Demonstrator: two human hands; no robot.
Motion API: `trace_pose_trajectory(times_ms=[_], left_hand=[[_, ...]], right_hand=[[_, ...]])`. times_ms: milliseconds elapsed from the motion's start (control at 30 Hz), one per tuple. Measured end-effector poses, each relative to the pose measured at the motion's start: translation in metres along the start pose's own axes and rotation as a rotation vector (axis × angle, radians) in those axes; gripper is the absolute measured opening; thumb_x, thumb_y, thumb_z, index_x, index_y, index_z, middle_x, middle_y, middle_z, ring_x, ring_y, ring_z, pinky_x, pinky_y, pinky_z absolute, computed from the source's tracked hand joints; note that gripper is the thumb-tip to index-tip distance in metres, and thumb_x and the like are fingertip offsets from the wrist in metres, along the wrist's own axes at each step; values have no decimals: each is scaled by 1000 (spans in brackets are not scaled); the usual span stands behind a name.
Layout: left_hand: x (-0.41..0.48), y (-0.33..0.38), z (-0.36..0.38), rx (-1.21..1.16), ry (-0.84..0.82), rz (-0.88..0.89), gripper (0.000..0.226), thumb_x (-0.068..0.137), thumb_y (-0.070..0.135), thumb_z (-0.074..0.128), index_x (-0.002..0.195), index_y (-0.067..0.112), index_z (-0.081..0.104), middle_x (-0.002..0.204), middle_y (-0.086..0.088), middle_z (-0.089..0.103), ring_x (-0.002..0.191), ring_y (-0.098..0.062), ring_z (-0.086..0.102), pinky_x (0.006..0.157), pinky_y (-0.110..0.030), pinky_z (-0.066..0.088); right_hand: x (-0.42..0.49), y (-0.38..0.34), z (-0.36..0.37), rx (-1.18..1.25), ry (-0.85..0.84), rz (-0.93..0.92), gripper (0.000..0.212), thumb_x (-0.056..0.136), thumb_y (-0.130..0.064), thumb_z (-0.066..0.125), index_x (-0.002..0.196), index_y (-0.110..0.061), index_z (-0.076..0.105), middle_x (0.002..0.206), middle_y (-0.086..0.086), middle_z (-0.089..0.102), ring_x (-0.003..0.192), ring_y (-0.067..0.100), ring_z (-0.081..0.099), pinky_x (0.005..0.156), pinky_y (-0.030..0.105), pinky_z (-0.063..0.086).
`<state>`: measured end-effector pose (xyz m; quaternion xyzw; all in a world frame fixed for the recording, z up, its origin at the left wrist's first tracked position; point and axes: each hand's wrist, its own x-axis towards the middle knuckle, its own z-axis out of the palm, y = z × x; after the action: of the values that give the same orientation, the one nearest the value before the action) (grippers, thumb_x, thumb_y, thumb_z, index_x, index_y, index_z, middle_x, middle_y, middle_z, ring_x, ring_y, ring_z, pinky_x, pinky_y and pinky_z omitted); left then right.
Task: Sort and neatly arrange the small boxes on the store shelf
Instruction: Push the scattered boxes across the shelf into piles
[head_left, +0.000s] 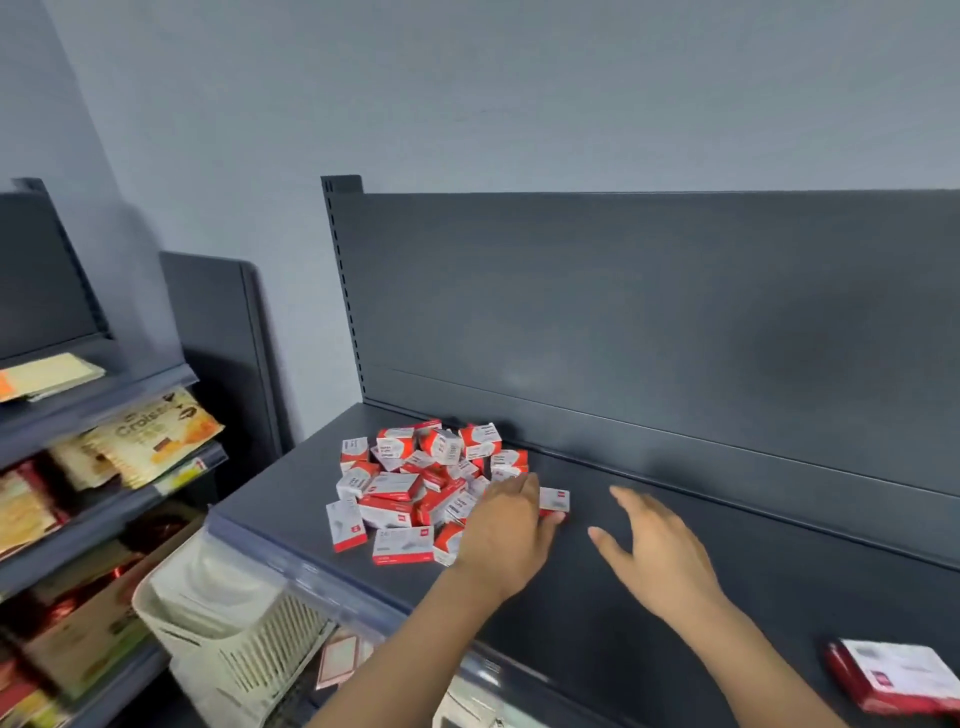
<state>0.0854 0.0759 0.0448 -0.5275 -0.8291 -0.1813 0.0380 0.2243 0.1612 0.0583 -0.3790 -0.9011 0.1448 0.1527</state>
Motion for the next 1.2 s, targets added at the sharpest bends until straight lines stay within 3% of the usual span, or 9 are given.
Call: trace_pose_trajectory(times_ms=[167, 300, 467, 700, 833, 1000, 1100, 1200], left_hand=[[5, -90, -25, -54, -11, -73, 53, 95, 36, 45, 140, 11, 34, 138, -8, 49, 127, -24, 45, 103, -30, 38], [11, -148, -36, -135, -51, -125, 49, 90, 36, 55, 133, 17, 43, 126, -3, 59, 115, -21, 56, 90, -29, 46], [16, -184, -34, -197, -121, -134, 52, 85, 35, 62, 132, 20, 44, 132, 1, 55, 123, -18, 51, 98, -29, 42], [35, -200, -23, -227, -244, -77, 34, 79, 41, 68, 105, 20, 63, 102, 5, 65, 92, -12, 59, 82, -27, 50], [41, -207, -24, -220, -292, 5, 30, 79, 37, 69, 104, 22, 66, 103, 6, 65, 95, -13, 59, 86, -28, 49], [44, -210, -23, -168, -274, 56, 36, 81, 41, 67, 111, 22, 62, 109, 5, 62, 102, -15, 57, 85, -22, 44], [44, -201, -29, -222, -208, -17, 43, 82, 42, 64, 116, 16, 57, 113, -1, 61, 103, -18, 58, 87, -26, 46], [50, -183, -44, -263, -82, -31, 43, 84, 40, 61, 112, 8, 59, 101, -8, 67, 93, -24, 62, 81, -32, 47]], right_hand=[[37, -76, 43, 12, -20, -111, 48, 91, -39, 52, 134, -22, 41, 132, -2, 52, 120, 16, 50, 94, 29, 46], [60, -120, 72, -9, -90, -235, 49, 89, -31, 56, 135, -19, 41, 132, -1, 52, 120, 15, 49, 95, 27, 43], [82, -145, 100, -79, -126, -302, 40, 87, -23, 59, 125, -14, 50, 122, 2, 56, 110, 17, 53, 91, 27, 47], [97, -149, 98, -171, -297, -425, 23, 80, -8, 56, 102, -11, 61, 106, 4, 55, 98, 19, 48, 79, 30, 47], [101, -140, 100, -230, -314, -508, 33, 80, -3, 55, 111, -11, 61, 110, 3, 57, 104, 19, 46, 91, 35, 45], [104, -133, 102, -330, -268, -620, 19, 89, -12, 55, 105, -6, 62, 106, 9, 59, 104, 24, 49, 84, 33, 40], [97, -129, 93, -201, -227, -579, 23, 94, -25, 49, 109, -12, 59, 109, 3, 54, 100, 21, 53, 79, 34, 46], [88, -120, 77, 34, -142, -461, 27, 95, -26, 47, 119, -18, 56, 117, -2, 51, 103, 15, 53, 87, 29, 46]])
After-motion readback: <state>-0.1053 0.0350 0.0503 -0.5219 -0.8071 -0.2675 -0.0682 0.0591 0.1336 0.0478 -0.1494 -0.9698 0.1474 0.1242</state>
